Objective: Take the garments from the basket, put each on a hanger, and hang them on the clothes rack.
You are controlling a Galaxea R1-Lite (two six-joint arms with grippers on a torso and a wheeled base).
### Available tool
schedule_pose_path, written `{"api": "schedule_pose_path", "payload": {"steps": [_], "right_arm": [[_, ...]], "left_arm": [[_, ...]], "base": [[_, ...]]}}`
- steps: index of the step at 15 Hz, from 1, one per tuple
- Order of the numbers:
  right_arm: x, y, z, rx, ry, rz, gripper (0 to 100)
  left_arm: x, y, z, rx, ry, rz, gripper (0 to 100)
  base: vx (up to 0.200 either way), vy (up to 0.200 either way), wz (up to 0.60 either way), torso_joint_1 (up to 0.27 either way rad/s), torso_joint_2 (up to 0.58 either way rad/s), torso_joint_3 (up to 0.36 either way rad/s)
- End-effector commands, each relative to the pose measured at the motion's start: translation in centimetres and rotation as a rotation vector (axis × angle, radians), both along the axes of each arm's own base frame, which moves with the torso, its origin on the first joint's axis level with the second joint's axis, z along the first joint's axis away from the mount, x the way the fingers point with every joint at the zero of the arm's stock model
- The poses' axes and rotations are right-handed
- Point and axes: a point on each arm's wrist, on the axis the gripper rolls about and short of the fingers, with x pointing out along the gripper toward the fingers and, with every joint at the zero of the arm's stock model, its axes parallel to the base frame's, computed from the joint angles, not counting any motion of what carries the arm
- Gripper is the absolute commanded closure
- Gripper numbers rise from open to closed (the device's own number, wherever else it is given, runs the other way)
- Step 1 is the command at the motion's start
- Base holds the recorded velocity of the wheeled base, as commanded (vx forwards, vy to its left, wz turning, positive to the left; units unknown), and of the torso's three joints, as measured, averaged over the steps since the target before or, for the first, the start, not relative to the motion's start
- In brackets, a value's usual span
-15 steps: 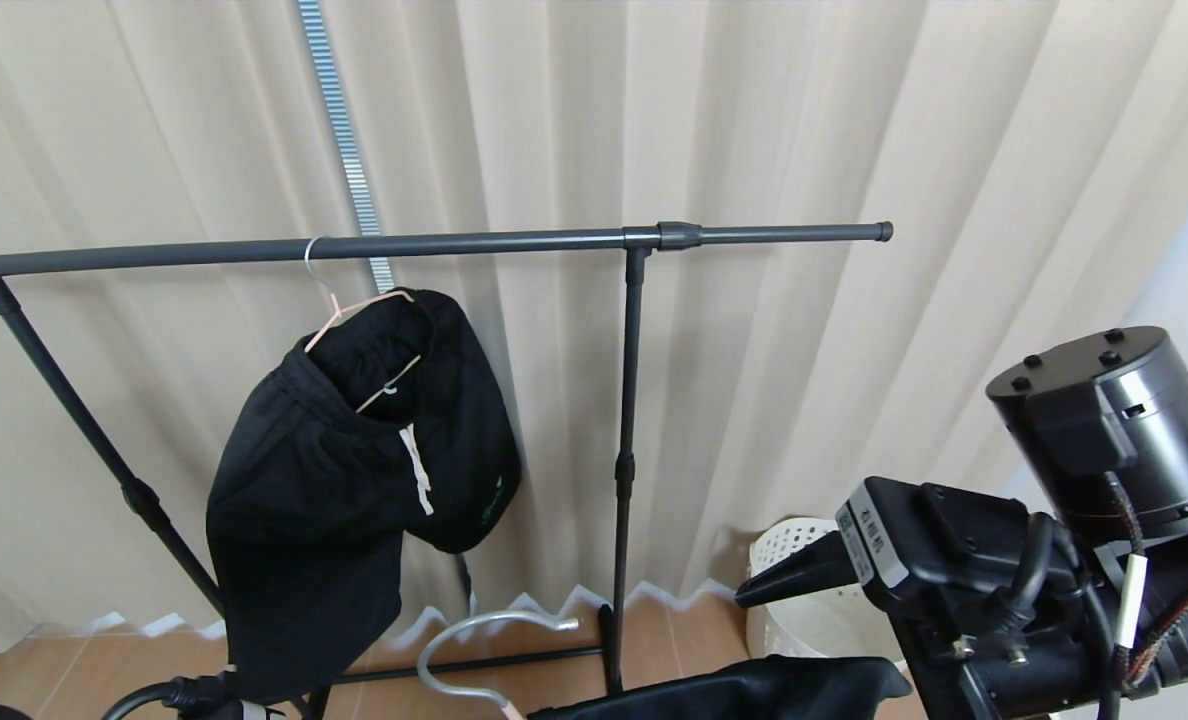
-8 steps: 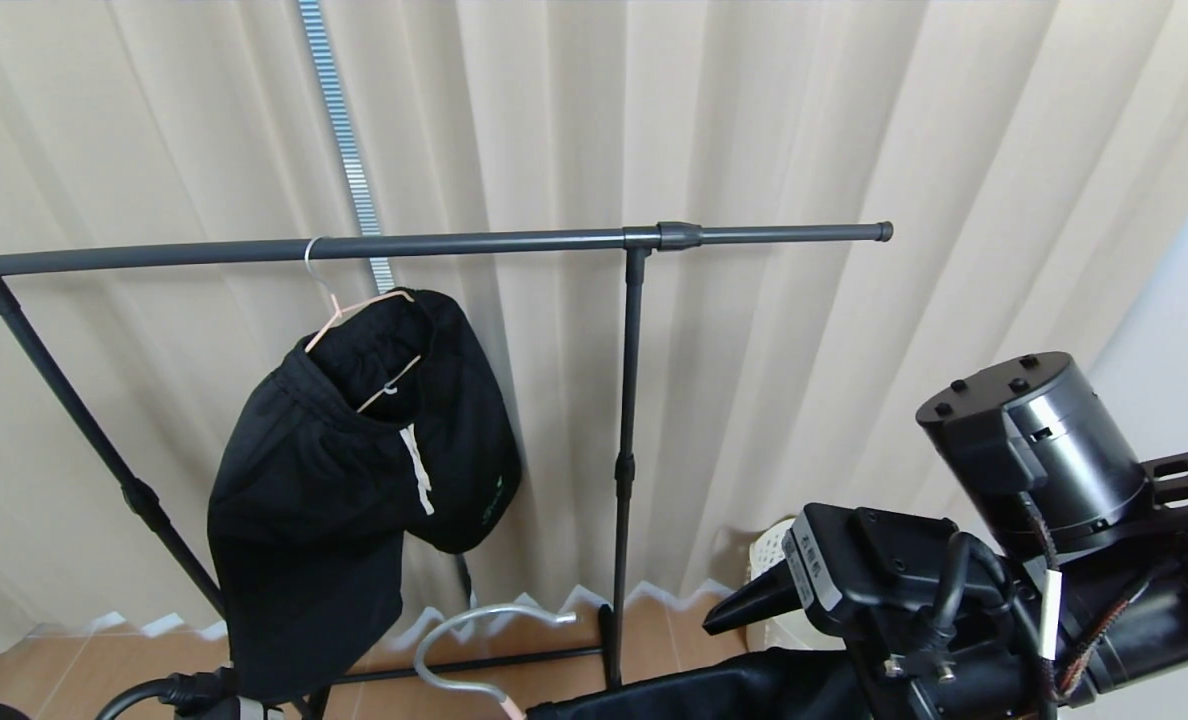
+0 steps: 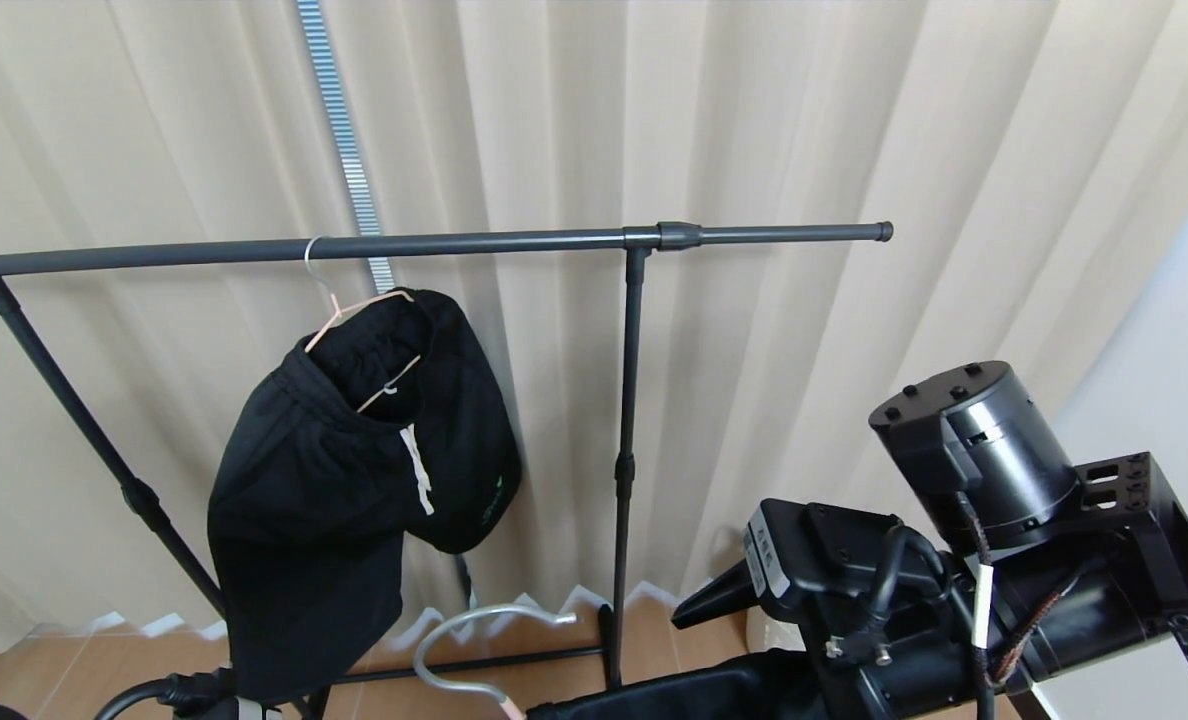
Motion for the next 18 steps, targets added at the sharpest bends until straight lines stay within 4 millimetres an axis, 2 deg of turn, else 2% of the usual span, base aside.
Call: {"api": "schedule_pose_path", "payload": {"steps": [1, 16, 17, 18], "right_arm": [[0.28, 0.32, -0.67, -0.001, 0.022, -0.001, 0], [0.61, -0.16, -0.33, 0.011, 0.012, -0.026, 0], [0.62, -0.15, -0.22, 0.015, 0.010, -0.027, 100], [0.58, -0.18, -0.14, 0.017, 0.008, -0.027, 100]], "left_arm": [[0.00, 0.00, 0.05, -0.003, -0.003, 0.000, 100], [-0.04, 0.04, -0.02, 0.001, -0.004, -0.003, 100], [-0.04, 0.04, -0.02, 0.001, -0.004, -0.003, 100], [-0.04, 0.04, -0.02, 0.001, -0.004, -0.003, 100]], "base": [[0.000, 0.000, 0.00, 0.000, 0.00, 0.000], [0.000, 0.000, 0.00, 0.000, 0.00, 0.000], [0.000, 0.000, 0.00, 0.000, 0.00, 0.000], [0.000, 0.000, 0.00, 0.000, 0.00, 0.000]]}}
